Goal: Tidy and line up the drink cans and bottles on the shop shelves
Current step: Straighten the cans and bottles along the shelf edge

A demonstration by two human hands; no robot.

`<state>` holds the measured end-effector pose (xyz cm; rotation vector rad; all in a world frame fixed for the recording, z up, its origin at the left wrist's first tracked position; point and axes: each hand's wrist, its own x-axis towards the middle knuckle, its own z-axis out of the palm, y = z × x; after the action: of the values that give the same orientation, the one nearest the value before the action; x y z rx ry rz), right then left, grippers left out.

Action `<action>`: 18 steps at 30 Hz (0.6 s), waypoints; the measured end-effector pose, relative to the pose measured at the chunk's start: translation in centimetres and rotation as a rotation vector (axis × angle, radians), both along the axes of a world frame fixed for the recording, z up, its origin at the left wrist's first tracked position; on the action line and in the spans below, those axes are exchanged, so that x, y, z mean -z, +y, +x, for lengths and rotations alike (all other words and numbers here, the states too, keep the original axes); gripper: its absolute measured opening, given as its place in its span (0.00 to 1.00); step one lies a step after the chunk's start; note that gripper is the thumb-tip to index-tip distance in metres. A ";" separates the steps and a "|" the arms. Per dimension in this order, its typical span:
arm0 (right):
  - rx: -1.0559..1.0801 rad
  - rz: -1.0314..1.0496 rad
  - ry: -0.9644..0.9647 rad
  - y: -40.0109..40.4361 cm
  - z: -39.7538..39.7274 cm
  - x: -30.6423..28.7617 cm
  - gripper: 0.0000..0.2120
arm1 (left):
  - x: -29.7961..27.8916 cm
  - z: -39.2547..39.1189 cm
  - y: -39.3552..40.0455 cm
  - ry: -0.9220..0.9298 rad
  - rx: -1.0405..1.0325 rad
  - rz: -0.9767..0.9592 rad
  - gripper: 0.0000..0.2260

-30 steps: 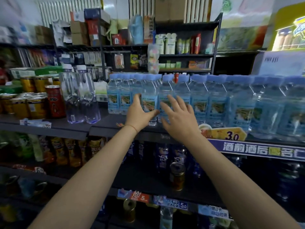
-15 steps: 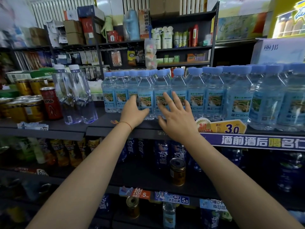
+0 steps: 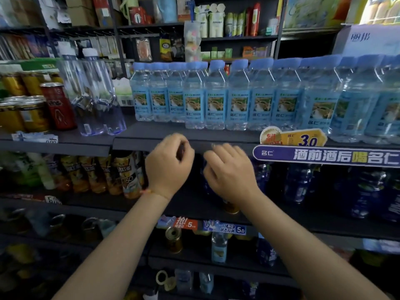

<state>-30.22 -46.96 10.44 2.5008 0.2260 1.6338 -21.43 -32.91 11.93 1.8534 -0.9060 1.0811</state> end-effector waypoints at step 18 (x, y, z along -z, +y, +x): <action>-0.002 1.434 0.410 -4.2 0.8 13.8 0.25 | 11.9 -1.4 -0.9 1.483 0.393 0.020 0.09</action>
<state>-29.37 -51.11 -3.36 3.6970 -1.3864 1.4264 -22.82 -33.81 -0.01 1.7488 -0.2930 -0.5978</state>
